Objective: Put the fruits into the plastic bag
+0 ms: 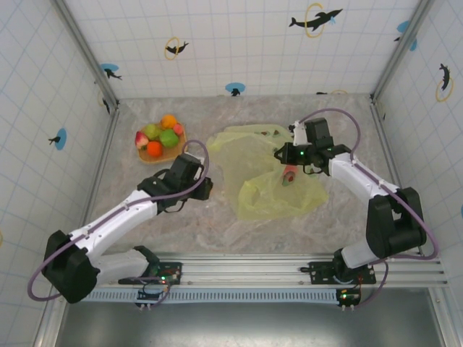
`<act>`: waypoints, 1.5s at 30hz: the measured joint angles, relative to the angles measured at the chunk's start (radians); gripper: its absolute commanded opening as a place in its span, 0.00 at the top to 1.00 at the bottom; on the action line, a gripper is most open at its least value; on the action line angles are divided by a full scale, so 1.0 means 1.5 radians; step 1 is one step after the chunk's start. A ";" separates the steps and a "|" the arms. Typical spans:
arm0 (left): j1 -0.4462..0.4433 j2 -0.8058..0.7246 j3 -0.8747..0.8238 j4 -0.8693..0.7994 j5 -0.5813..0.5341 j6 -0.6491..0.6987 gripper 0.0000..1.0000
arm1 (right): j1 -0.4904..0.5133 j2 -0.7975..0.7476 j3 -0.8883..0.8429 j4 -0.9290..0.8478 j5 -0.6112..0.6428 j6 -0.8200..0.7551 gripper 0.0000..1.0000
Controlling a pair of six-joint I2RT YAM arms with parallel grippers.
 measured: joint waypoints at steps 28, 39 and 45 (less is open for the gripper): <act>-0.080 0.474 0.127 0.580 0.056 -0.092 0.38 | 0.002 -0.052 -0.050 0.125 -0.182 0.175 1.00; -0.081 0.575 0.160 0.691 0.070 -0.154 0.25 | -0.002 -0.052 -0.062 0.149 -0.188 0.182 1.00; -0.081 0.557 0.160 0.689 0.085 -0.143 0.13 | -0.021 -0.044 -0.058 0.084 -0.174 0.110 1.00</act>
